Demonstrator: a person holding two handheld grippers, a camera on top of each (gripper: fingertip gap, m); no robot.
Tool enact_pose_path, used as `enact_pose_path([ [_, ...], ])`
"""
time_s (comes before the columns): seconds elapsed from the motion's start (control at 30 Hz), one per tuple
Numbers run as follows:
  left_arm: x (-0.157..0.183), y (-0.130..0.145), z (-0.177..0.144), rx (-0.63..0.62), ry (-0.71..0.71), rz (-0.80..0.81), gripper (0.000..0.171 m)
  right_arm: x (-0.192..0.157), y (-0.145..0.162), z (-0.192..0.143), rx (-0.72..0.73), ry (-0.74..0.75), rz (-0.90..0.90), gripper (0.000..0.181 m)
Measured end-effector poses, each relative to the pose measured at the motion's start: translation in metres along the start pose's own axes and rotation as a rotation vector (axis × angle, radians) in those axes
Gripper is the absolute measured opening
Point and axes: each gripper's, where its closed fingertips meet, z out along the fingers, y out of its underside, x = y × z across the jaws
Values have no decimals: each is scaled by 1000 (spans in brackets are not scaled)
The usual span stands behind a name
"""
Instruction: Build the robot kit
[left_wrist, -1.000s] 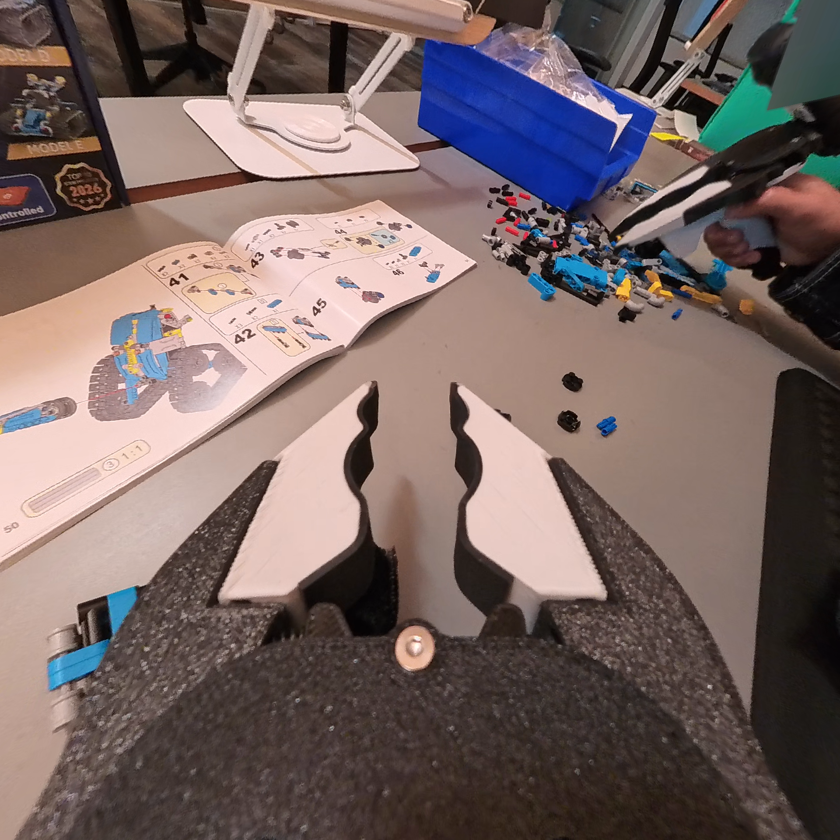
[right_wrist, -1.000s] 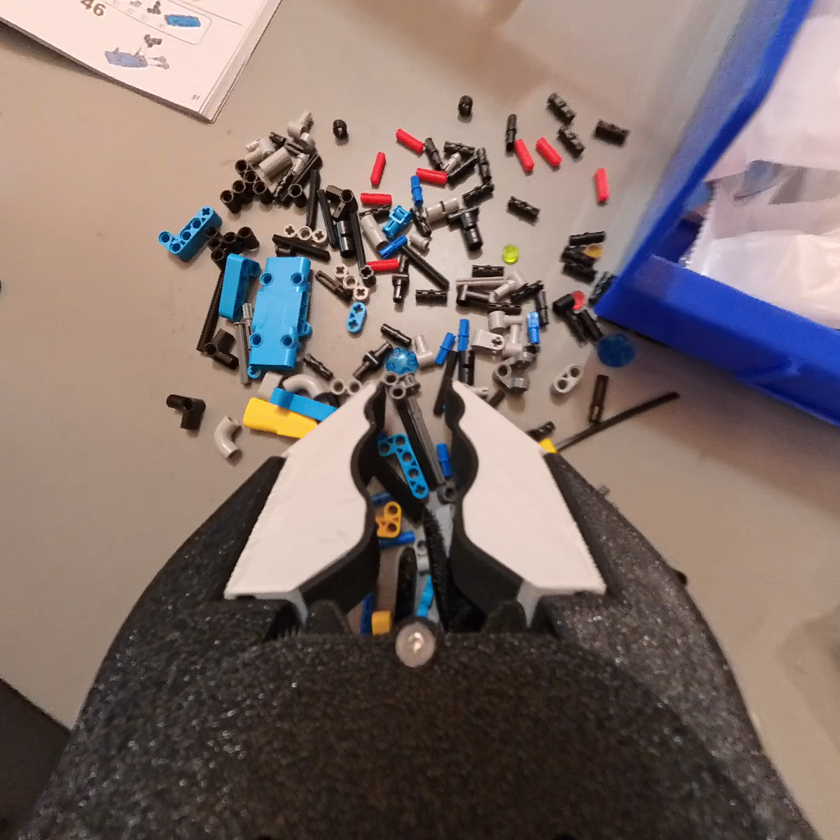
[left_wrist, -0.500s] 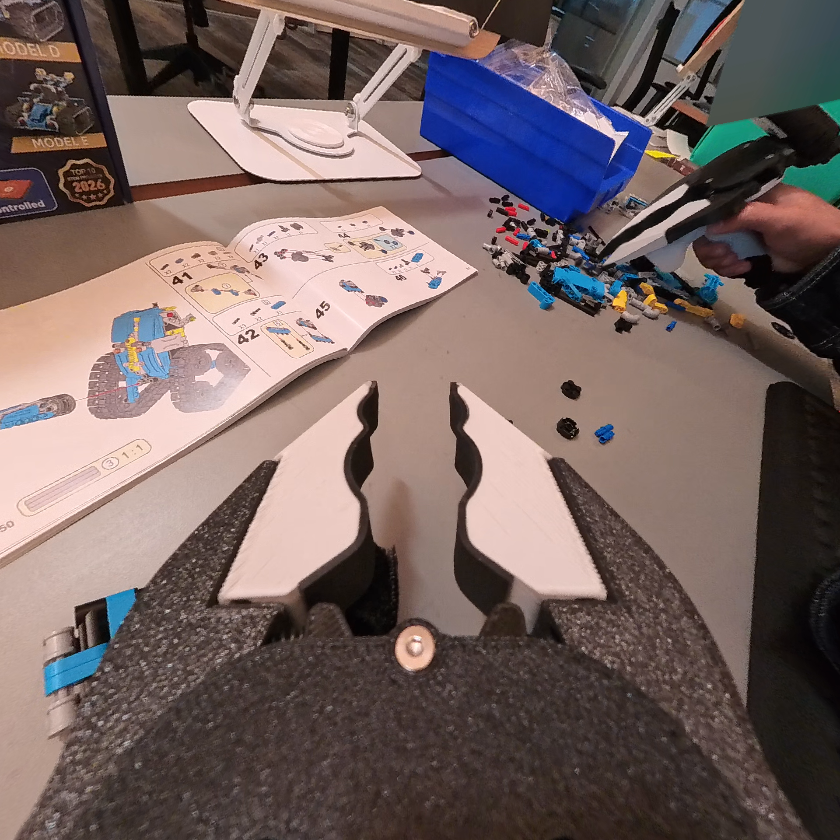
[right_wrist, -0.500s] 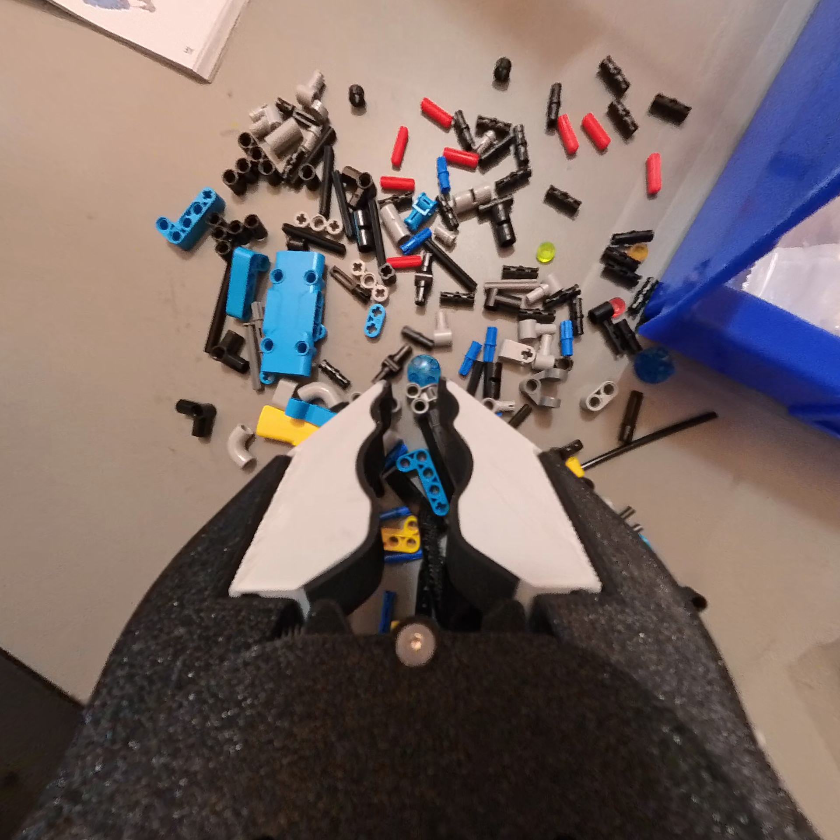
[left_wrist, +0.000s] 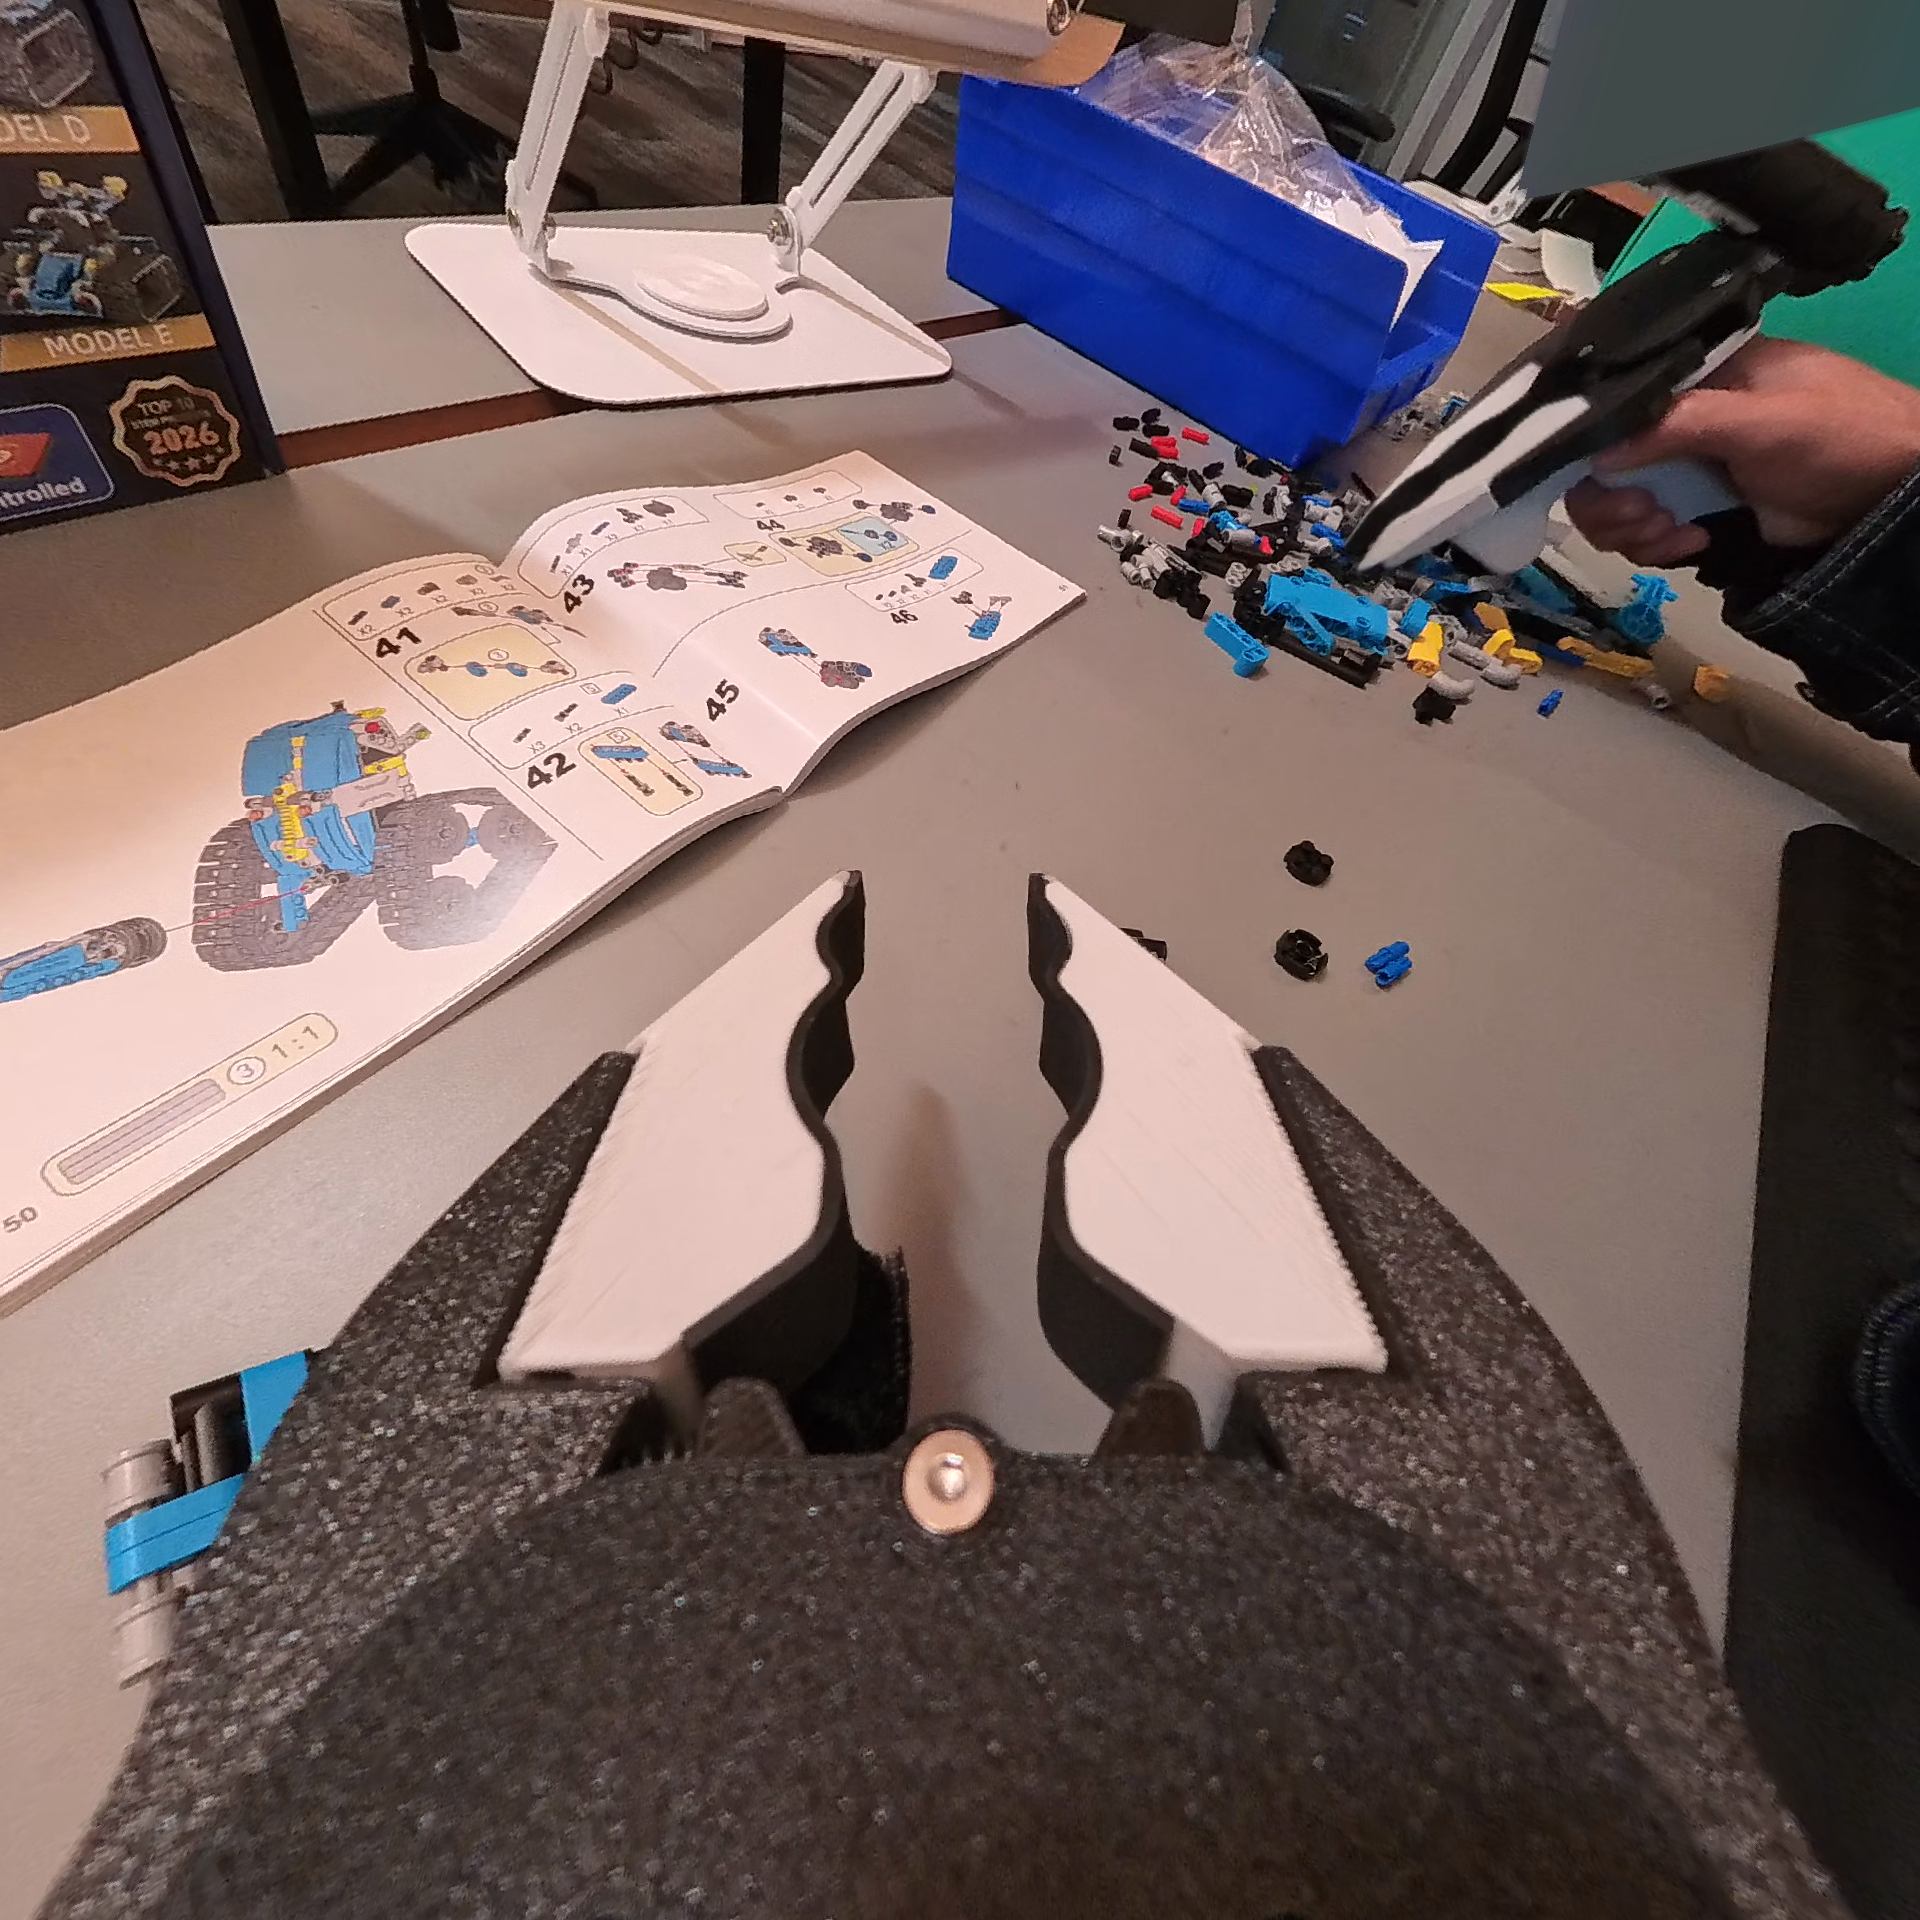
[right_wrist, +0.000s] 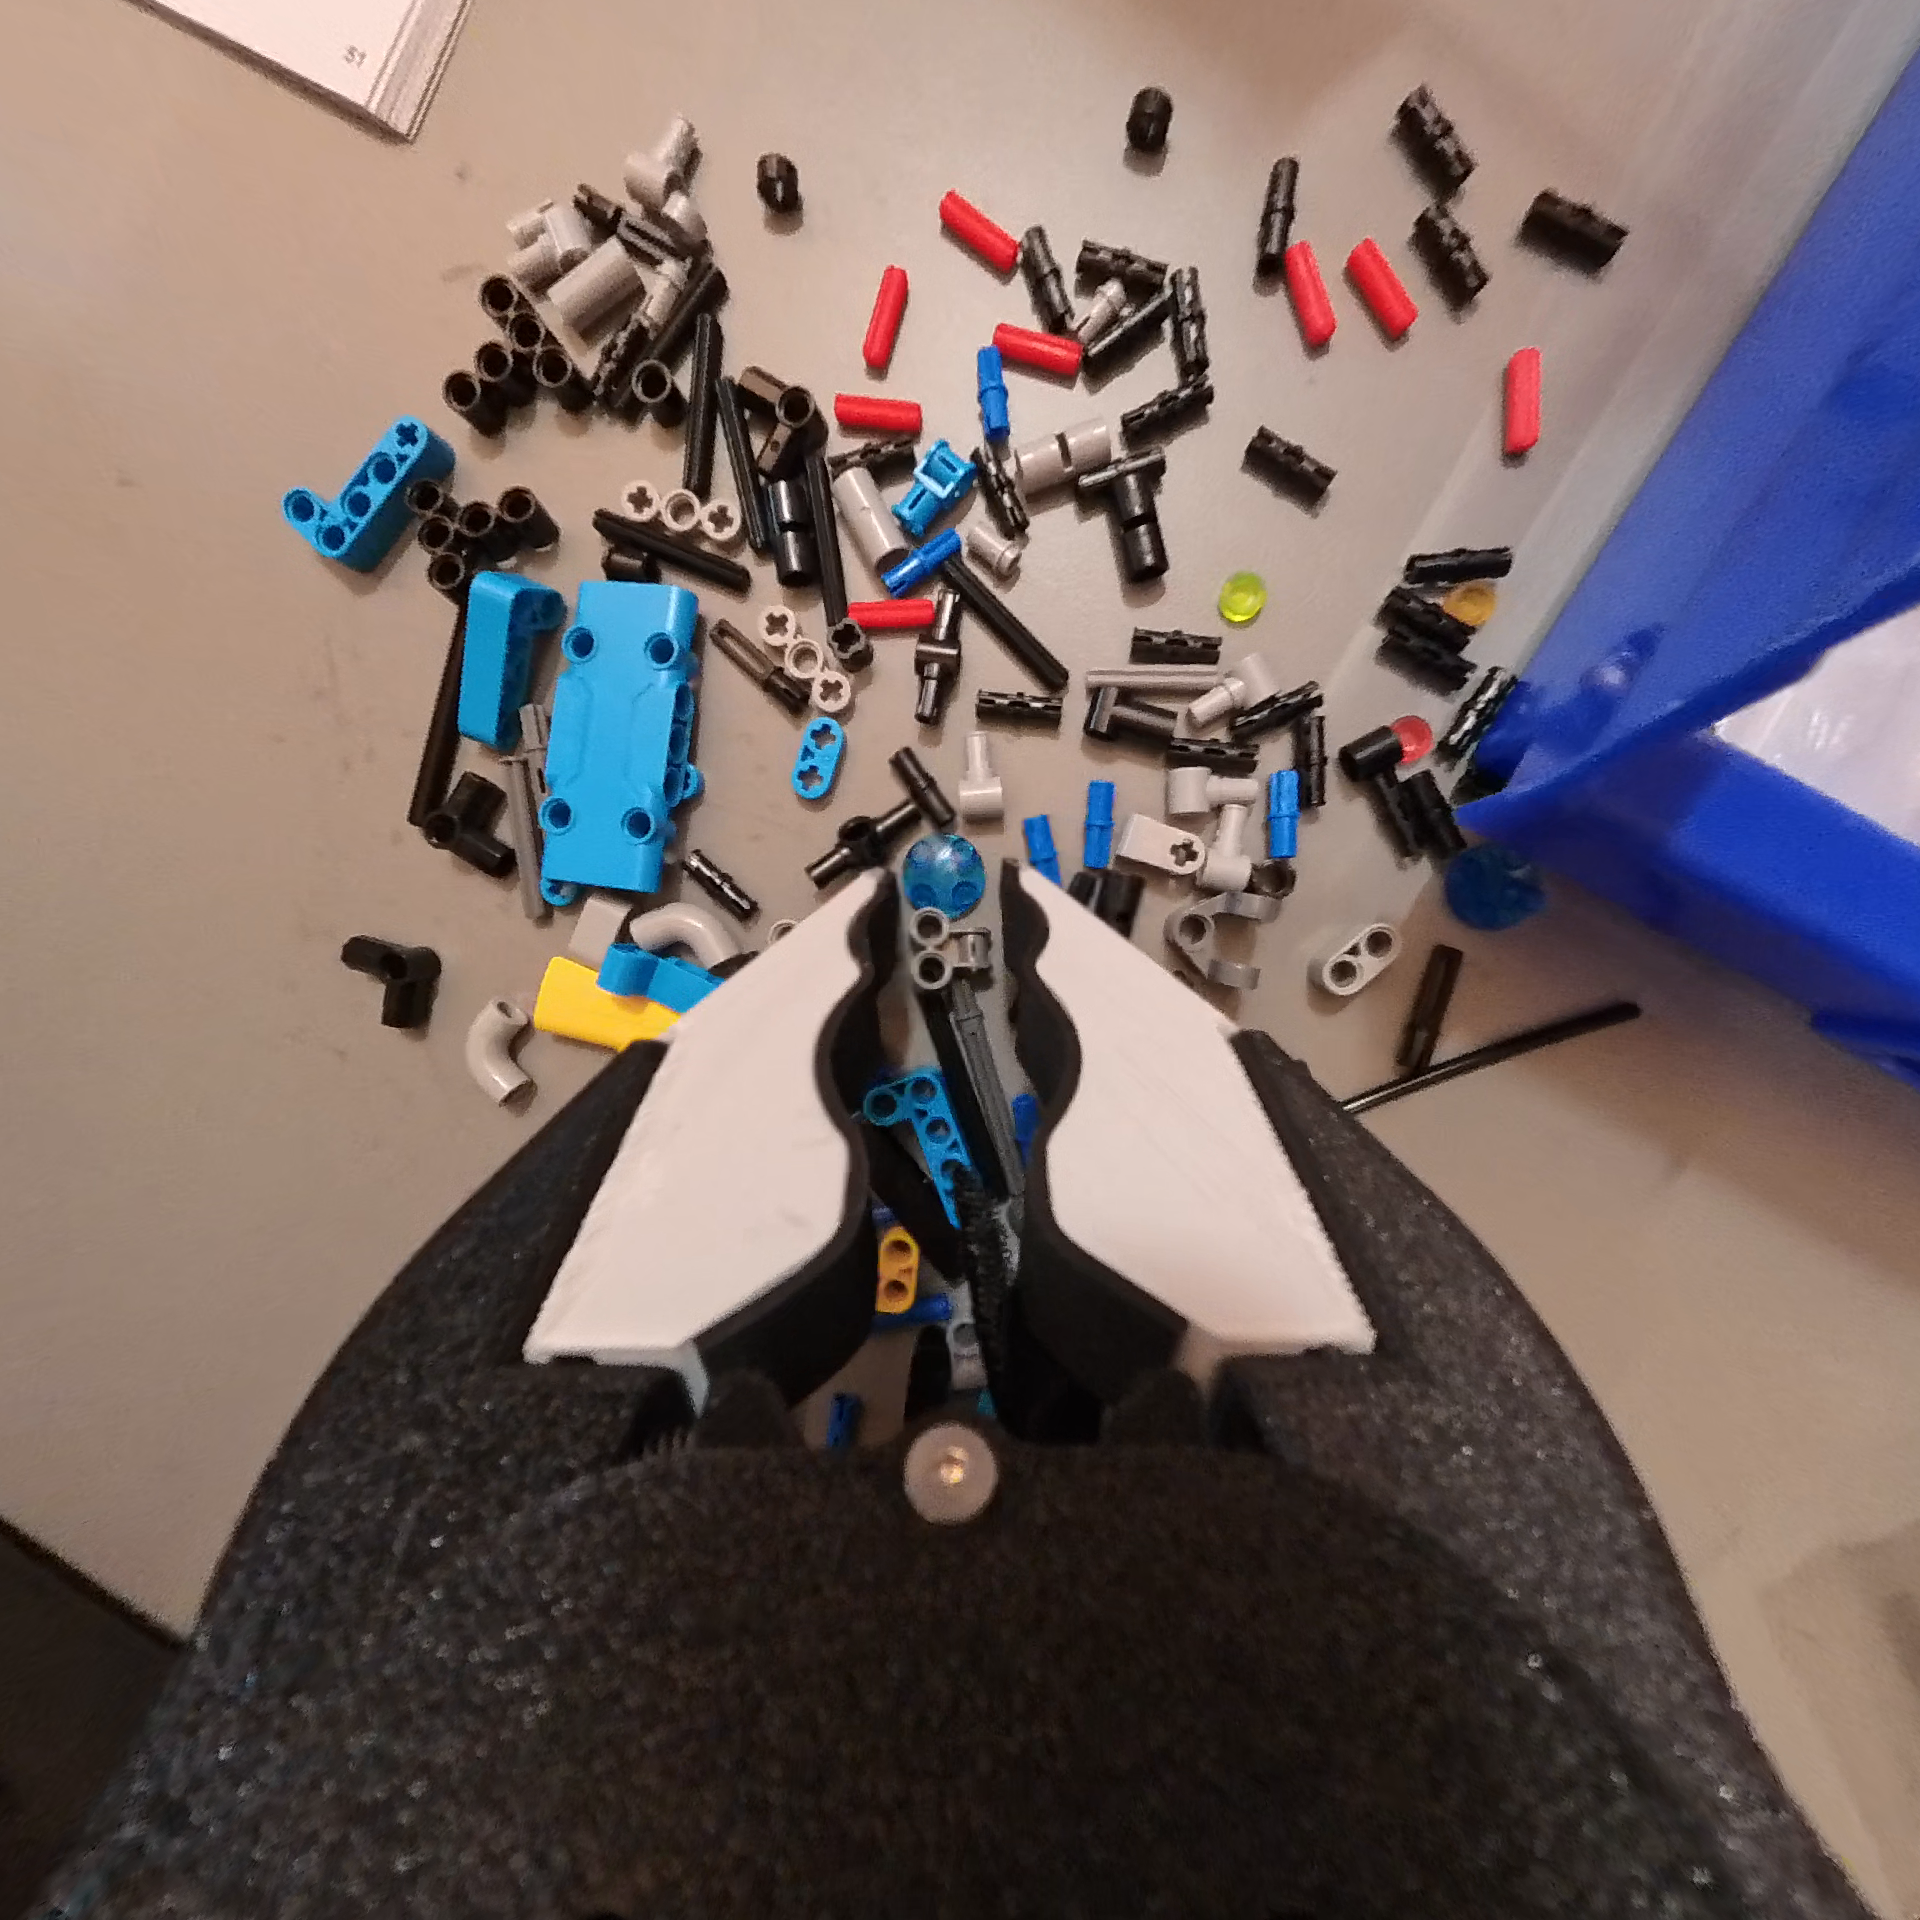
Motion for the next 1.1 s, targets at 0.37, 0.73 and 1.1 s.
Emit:
enact_pose_path([
  [0.37,0,-1,-1,2,-6,4,31,-5,-7,-7,17,36,-80,15],
  [0.73,4,-4,-2,7,-4,21,31,-243,-19,20,93,-461,-385,15],
  [1.1,10,-10,-6,36,8,24,31,-67,-39,-30,240,-54,-83,24],
])
